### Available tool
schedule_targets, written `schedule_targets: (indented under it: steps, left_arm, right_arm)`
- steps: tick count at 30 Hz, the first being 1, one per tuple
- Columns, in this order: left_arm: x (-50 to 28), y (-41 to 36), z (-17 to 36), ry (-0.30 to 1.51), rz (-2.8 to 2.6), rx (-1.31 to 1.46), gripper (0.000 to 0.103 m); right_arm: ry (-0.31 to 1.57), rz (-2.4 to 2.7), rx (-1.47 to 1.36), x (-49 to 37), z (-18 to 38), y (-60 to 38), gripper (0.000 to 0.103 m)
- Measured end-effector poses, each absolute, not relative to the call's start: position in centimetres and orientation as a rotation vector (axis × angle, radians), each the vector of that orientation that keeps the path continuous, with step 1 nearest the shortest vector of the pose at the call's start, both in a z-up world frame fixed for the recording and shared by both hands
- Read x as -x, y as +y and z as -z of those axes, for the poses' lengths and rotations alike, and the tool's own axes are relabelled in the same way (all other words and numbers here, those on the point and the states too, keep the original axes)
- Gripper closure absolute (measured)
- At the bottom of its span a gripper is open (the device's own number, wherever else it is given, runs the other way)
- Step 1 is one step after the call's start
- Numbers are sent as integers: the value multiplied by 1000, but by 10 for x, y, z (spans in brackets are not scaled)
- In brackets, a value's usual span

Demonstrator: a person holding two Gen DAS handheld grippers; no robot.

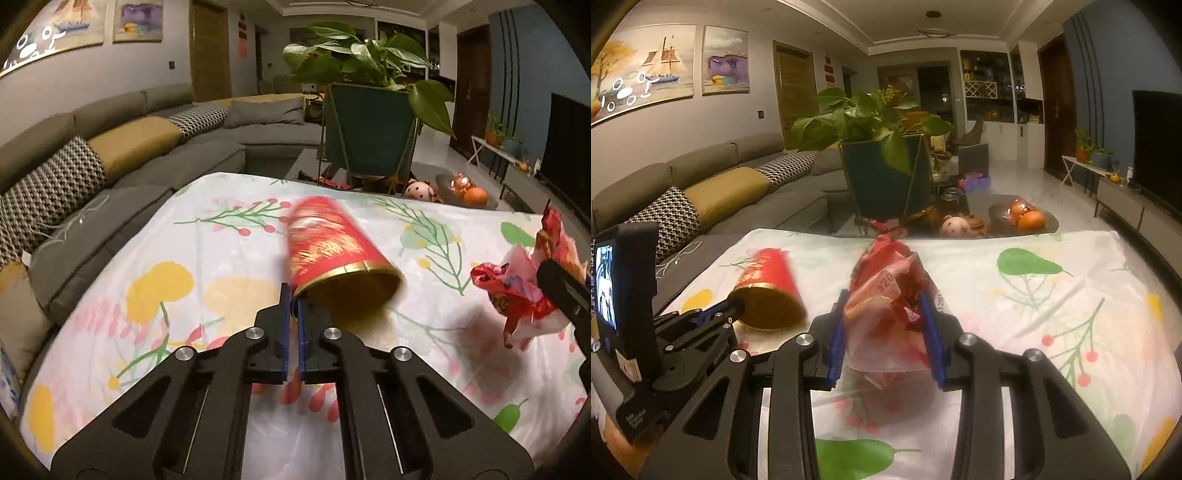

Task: Collect trash
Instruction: 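Grasp the red can rim with the left gripper while the right gripper grasps the red wrapper, then carry the red can and red wrapper over the grey bin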

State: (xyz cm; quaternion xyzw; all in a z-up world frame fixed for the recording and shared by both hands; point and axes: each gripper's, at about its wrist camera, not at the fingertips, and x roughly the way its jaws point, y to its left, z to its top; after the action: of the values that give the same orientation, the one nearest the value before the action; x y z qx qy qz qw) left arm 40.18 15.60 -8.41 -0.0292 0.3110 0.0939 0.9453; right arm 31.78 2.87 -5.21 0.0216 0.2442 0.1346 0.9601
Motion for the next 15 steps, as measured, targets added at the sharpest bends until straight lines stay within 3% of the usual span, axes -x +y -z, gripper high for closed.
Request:
schedule_targets:
  steps: [15]
  left_arm:
    - [-323,143,48,479,-143,111,100]
  right_arm:
    - [449,-336,15,-260,32,26,66]
